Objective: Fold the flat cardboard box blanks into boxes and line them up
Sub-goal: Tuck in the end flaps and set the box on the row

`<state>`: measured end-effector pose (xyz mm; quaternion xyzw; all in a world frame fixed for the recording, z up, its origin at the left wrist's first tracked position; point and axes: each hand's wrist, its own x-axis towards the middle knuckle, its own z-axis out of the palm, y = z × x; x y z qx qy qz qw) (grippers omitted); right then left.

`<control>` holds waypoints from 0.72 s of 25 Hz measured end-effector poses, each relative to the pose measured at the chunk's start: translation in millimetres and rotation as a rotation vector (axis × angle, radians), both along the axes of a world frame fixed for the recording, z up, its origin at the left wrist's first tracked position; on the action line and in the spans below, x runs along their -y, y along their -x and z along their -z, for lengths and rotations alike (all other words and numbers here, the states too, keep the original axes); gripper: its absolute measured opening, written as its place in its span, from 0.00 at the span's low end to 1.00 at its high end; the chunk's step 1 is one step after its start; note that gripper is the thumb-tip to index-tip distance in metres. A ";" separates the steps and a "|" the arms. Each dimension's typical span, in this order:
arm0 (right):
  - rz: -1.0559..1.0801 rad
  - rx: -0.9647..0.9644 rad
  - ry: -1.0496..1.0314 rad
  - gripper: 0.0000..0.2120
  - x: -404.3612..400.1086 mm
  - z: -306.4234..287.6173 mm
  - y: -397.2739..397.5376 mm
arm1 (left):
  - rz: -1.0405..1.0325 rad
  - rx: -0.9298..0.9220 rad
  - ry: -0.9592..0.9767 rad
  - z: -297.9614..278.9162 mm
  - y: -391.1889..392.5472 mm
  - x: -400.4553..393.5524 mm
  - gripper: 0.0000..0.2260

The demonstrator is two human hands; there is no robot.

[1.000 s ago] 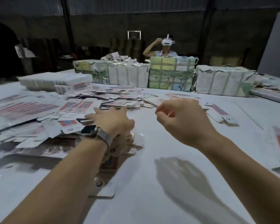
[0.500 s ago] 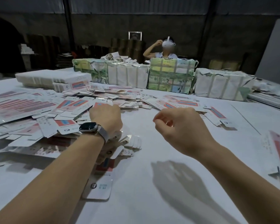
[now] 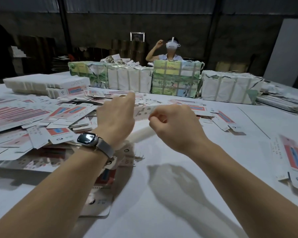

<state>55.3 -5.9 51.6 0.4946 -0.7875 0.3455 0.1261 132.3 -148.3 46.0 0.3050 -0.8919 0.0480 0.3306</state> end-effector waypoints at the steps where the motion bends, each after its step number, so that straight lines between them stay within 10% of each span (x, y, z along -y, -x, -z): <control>1: 0.005 0.000 0.010 0.08 -0.5 -0.7 0.8 | 0.057 -0.071 -0.016 -2.4 0.3 -4.6 0.18; 9: 0.172 -0.019 0.390 0.20 -14.9 -15.8 33.2 | 0.622 -0.438 -1.295 -7.5 23.9 -49.7 0.13; 13: 0.493 0.005 0.454 0.28 -37.5 -26.9 60.5 | 1.002 -0.109 -1.610 -14.2 43.7 -56.0 0.21; 18: 0.336 0.132 0.518 0.28 -52.0 -27.3 69.5 | 1.297 -0.076 -1.671 -17.9 72.4 -72.5 0.38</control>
